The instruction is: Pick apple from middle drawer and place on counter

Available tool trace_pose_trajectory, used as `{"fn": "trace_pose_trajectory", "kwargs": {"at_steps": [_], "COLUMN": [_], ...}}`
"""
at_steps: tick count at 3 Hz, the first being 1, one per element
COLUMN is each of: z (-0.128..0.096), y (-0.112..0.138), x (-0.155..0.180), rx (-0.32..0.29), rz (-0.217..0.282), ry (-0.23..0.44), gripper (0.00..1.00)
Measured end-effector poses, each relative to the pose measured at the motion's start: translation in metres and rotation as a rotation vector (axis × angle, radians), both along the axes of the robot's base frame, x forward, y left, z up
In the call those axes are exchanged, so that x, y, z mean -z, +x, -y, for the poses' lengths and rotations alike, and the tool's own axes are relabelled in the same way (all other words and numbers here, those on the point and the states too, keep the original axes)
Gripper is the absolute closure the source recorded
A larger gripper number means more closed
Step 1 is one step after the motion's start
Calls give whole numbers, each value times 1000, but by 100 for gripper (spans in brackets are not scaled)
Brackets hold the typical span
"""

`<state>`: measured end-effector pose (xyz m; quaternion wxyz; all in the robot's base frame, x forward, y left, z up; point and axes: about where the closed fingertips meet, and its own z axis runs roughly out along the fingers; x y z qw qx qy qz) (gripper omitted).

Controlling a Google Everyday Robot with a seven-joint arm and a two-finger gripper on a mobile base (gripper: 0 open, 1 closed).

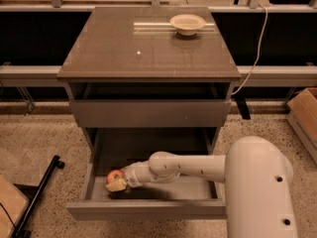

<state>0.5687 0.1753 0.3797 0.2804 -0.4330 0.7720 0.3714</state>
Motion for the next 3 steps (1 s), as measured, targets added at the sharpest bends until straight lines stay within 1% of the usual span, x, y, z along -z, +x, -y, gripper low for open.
{"fn": "trace_pose_trajectory", "kwargs": {"at_steps": [1, 2, 3], "z": [33, 92, 161], "y": [-9, -5, 11], "x": [-44, -128, -222], "rx": [33, 71, 91], "rz": [14, 74, 146], "ry": [10, 33, 6], "gripper": [89, 100, 100]}}
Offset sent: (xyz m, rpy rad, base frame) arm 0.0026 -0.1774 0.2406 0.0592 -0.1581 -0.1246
